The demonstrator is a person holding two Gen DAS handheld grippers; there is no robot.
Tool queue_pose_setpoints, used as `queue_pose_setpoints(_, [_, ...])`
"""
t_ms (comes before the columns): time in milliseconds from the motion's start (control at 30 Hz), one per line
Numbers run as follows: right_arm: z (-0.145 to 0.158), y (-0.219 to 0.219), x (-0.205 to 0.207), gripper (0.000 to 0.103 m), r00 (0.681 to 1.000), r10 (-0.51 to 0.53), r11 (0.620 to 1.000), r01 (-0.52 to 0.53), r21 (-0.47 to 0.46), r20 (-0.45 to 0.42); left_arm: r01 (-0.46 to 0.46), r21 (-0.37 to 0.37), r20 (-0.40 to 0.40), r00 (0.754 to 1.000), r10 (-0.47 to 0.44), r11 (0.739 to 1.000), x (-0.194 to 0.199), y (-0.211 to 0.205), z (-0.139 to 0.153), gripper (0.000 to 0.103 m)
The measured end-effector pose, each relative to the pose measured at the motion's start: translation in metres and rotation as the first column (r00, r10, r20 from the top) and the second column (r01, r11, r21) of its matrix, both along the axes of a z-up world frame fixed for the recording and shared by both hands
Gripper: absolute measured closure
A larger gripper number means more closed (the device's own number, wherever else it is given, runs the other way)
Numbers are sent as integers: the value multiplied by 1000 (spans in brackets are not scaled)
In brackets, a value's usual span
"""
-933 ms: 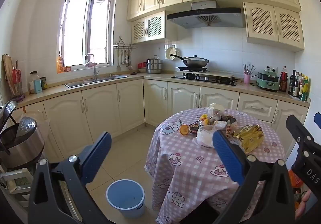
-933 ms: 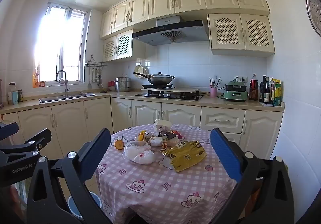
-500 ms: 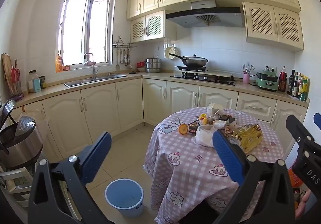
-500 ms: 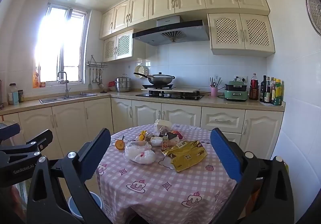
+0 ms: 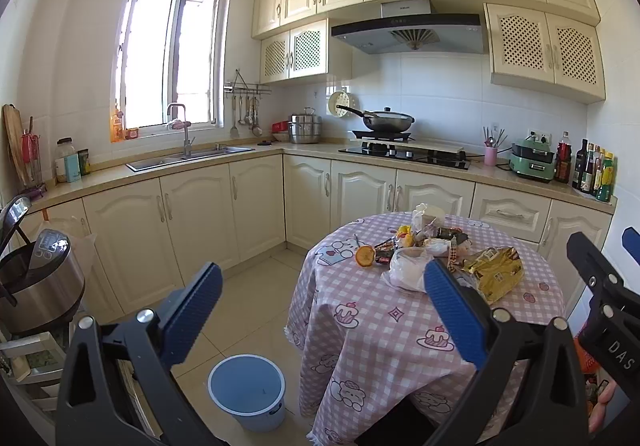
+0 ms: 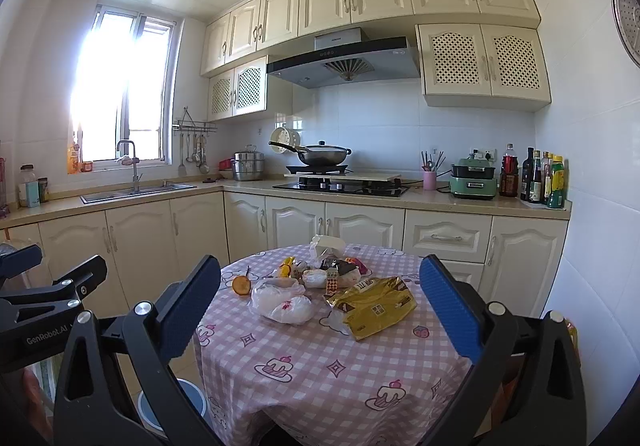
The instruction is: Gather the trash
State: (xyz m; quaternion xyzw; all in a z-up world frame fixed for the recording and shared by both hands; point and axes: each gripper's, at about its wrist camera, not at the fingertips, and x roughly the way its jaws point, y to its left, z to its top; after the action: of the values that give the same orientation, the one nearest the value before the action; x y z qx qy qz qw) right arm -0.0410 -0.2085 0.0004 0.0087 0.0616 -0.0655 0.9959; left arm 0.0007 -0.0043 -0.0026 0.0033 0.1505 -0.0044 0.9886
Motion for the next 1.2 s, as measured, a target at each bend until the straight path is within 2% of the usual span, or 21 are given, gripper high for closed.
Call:
queue_pose_setpoints(533, [-4,-2,7,7,1000,13,1000,-13,2,-6,4,-5,5,1000,-4,1000,1,1,4,4])
queue_pose_setpoints(1200, [-7,5,10,7,1000,26,1000,-26,-1,-9,51,-31,20,999,-51,998,0,4,3,4])
